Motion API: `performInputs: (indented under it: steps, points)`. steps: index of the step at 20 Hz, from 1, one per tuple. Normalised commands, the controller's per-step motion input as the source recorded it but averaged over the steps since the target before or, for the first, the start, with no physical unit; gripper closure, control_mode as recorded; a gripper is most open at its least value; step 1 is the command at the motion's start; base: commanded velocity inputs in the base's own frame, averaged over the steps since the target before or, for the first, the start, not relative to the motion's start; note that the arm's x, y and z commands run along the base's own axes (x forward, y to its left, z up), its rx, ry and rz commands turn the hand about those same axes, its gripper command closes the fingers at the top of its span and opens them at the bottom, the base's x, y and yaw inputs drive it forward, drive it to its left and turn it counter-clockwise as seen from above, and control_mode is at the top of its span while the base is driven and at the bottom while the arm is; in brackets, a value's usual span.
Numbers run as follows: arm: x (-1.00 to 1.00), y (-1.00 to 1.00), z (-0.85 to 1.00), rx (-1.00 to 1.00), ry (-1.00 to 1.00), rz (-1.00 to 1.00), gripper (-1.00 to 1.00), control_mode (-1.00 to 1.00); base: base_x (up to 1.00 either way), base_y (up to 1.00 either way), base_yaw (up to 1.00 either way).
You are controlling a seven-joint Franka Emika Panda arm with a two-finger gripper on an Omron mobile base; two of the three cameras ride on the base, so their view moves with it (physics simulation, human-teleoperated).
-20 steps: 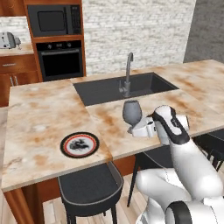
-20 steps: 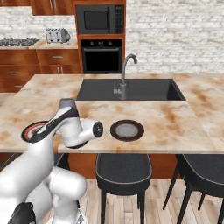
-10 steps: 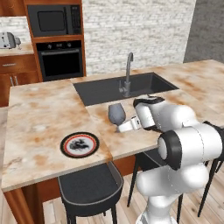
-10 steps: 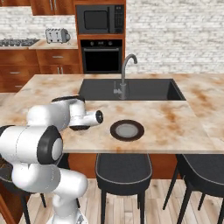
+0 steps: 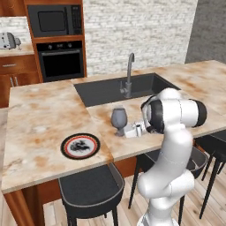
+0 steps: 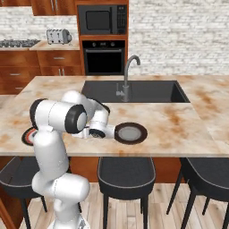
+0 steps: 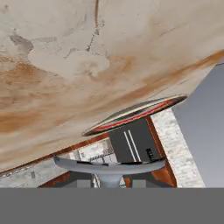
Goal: Retrieve the wine glasses from the counter and place one next to each plate.
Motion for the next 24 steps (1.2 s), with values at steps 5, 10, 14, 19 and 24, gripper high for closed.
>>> performInputs:
  steps: [5, 10, 14, 19, 24]
  points:
    - [0.0, 0.01, -0.01, 0.0, 0.0, 0.01, 1.0, -1.0, 0.0, 0.0, 0.0]
    - [0.28, 0.22, -0.24, -0.07, 0.0, 0.0, 1.0, -1.0, 0.0, 0.0, 0.0]
    - [0.45, 0.34, -0.08, -0.07, 0.0, 0.0, 1.0, -1.0, 0.0, 0.0, 0.0]
    - [0.38, 0.3, -0.08, -0.04, 0.0, 0.0, 1.0, -1.0, 0.0, 0.0, 0.0]
    - [0.27, 0.34, -0.21, -0.06, 0.0, 0.03, 1.0, -1.0, 0.0, 0.0, 0.0]
